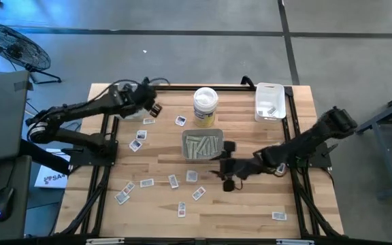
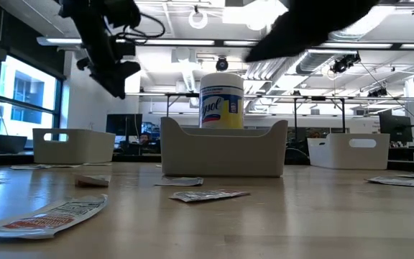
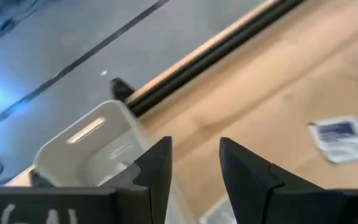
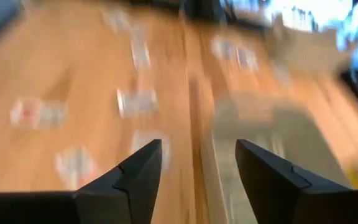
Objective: Pick & Place First Aid Supplies
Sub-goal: Put the alcohol pad into the top gray bin
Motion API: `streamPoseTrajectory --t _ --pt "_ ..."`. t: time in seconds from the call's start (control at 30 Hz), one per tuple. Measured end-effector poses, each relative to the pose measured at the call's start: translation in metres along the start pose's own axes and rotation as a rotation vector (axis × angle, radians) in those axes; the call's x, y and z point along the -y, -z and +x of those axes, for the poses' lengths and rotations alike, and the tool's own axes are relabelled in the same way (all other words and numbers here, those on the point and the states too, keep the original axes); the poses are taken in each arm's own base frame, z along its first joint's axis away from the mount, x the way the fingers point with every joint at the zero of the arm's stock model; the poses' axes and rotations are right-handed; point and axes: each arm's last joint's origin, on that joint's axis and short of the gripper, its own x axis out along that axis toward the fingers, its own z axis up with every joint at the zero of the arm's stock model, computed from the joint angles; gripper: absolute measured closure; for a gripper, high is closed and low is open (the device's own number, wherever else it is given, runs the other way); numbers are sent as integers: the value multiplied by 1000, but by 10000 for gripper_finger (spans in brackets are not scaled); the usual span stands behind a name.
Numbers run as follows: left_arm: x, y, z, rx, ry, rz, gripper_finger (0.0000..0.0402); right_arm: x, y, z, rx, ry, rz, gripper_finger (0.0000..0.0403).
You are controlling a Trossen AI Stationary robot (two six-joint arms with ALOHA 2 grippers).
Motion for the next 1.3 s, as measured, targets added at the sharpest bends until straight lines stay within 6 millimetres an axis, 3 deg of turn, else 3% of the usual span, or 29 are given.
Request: streamPoseTrajectory --t 0.23,0.5,0.73,1.07,1.3 --pt "34 11 -27 98 42 53 271 -5 30 -46 -368 11 202 214" --pt "54 21 -47 156 93 56 271 -1 95 -52 -660 108 343 232" --pt "57 22 -49 173 107 49 271 16 117 -45 -681 212 400 252" --pt "62 34 -37 179 112 41 271 29 128 -32 -679 132 444 272" --pt "63 41 -31 183 104 16 271 32 137 -29 -659 51 350 288"
